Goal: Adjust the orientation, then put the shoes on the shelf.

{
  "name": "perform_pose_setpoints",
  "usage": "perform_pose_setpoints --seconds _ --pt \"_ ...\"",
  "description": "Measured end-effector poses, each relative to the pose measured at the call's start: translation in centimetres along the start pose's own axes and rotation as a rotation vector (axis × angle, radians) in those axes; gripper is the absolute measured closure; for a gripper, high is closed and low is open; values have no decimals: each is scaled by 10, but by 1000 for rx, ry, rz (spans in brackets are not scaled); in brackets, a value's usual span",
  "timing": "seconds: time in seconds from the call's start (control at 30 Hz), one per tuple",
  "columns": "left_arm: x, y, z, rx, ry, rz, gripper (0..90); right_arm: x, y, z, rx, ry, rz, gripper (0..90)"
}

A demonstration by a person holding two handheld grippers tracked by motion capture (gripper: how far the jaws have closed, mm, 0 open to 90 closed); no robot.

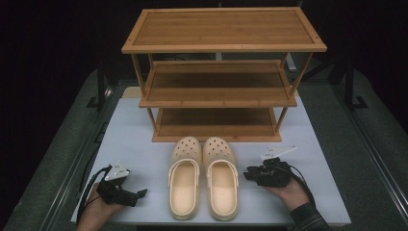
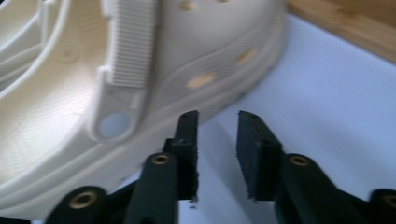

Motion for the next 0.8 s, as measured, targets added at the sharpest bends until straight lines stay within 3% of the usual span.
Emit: perform_pose_setpoints --seconds 0.27,0.37,0.5,0.53,0.7,0.73,0.8 --pt "4 -2 -2 31 -17 25 30 -10 -23 -10 -67 55 -53 494" --pt "7 -6 -3 33 -20 6 59 -12 -28 -12 -85 70 -69 445" --pt "11 -10 -5 28 -14 -19 74 -10 -32 -13 -73 102 -94 390" --pt "16 -13 -9 6 -21 -33 74 -8 -33 -13 -66 105 -102 383" --pt "28 -18 -22 -23 8 -63 75 -4 -34 -9 -52 101 -119 364" --pt "35 -19 -28 -53 1 -70 75 -1 -34 -7 -50 103 -134 358" --pt "38 -20 -32 -68 4 -79 75 1 -34 -6 -49 103 -141 354"
Point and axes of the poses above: each handheld gripper's, and its own axes: y roughly forward along the jaws, x roughly out of its top, z roughly to its left, the point moved 5 cm from there along y, roughly forward along the jaws, and after that the axes turned 11 degrees about -y, right-handed, at the moved point
